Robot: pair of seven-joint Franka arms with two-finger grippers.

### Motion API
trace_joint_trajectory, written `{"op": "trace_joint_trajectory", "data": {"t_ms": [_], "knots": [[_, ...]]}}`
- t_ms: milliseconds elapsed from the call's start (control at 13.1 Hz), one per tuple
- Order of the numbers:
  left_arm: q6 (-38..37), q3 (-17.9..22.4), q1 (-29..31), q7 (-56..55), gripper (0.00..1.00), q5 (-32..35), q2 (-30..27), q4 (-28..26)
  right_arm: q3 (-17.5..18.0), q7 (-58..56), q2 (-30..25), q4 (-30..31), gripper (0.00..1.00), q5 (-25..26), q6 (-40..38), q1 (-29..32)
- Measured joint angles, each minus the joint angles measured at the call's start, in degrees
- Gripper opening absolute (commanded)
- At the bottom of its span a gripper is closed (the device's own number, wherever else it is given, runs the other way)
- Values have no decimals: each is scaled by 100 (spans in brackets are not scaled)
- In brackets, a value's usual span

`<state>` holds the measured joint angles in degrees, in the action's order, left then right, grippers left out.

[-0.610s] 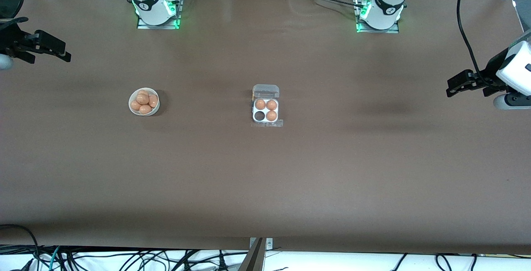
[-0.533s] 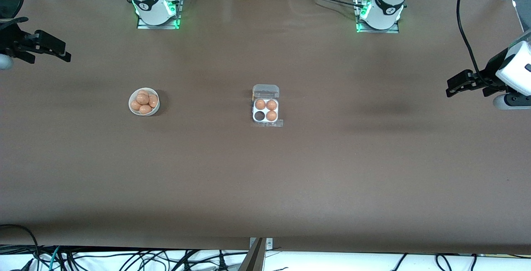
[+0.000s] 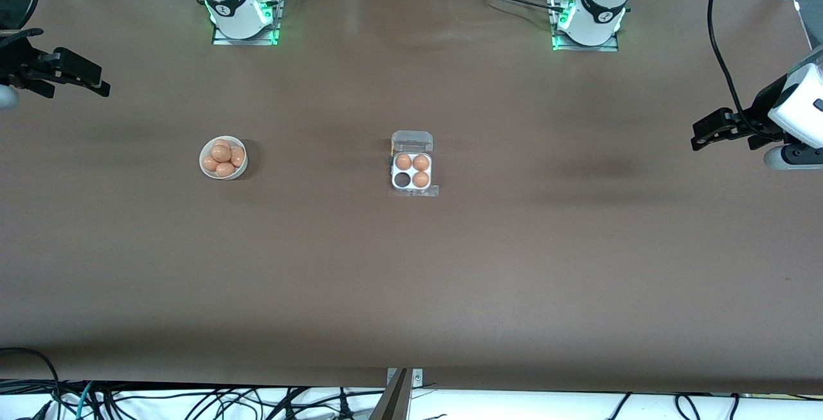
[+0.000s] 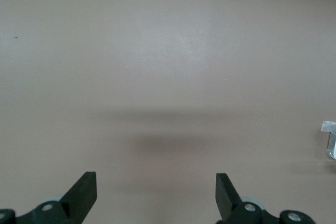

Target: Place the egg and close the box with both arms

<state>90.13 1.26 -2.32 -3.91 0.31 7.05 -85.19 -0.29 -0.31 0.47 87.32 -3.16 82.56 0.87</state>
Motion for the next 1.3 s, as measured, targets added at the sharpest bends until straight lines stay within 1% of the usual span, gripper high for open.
{"op": "trace_joint_trajectory", "data": {"t_ms": [152,457,762,914,1067,1295], "knots": [[0,0,0,0,100,0,0,0,38,65,0,0,99,-12,0,-2],[0,-4,-2,0,100,0,2,2,335,417,36,41,99,-27,-1,-81],[0,-4,-2,0,100,0,3,3,370,499,145,369,99,-27,36,-171],[0,-4,-2,0,100,0,3,3,357,499,147,602,99,-27,149,-170],[0,-5,-2,0,100,0,3,3,351,499,123,943,99,-27,464,-170],[0,-6,-3,0,100,0,3,3,350,498,6,1732,99,-26,1137,-170]]}}
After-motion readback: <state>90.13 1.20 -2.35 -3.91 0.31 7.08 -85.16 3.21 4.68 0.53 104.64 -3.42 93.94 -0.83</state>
